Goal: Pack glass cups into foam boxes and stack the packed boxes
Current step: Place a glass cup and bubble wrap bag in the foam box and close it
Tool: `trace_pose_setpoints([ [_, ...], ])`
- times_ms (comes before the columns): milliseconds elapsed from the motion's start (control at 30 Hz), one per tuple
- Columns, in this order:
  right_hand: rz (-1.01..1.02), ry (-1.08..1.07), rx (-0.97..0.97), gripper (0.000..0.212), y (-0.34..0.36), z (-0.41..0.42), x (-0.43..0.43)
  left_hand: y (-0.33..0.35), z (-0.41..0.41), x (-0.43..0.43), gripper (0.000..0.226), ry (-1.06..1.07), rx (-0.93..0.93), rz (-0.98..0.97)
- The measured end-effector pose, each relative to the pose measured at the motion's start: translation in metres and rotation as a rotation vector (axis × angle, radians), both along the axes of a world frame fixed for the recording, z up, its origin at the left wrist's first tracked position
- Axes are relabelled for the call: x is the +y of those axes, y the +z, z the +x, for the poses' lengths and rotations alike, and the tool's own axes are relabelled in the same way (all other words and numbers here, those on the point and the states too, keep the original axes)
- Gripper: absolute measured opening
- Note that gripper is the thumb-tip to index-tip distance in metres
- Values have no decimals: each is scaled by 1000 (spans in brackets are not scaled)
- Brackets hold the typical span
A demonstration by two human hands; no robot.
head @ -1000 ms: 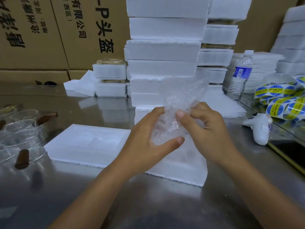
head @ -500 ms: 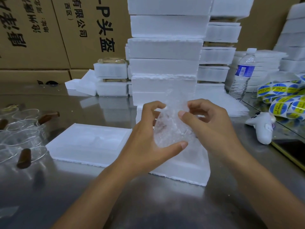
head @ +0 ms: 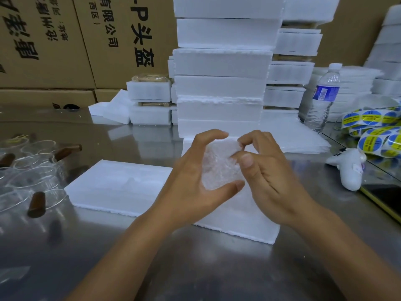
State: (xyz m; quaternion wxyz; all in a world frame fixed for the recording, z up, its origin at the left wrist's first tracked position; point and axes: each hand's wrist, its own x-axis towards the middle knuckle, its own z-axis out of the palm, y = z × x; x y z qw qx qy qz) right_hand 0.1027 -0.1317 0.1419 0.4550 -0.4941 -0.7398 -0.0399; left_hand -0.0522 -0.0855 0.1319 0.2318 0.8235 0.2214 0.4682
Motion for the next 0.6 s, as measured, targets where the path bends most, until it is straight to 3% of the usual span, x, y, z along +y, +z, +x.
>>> trace_pose_setpoints([
  [100,-21,-62,56,83,-1,2,0,0,1,0,50,21,26,-4],
  [300,137,-153,118,48,-1,6,3,6,-4,5,38,86,-104,-109],
  [433,-62,-81,384,20,-1,5,5,11,-13,11,36,36,-238,-210],
  [600,-290,92,686,14,8,2,6,11,-21,21,37,-39,-199,-337],
])
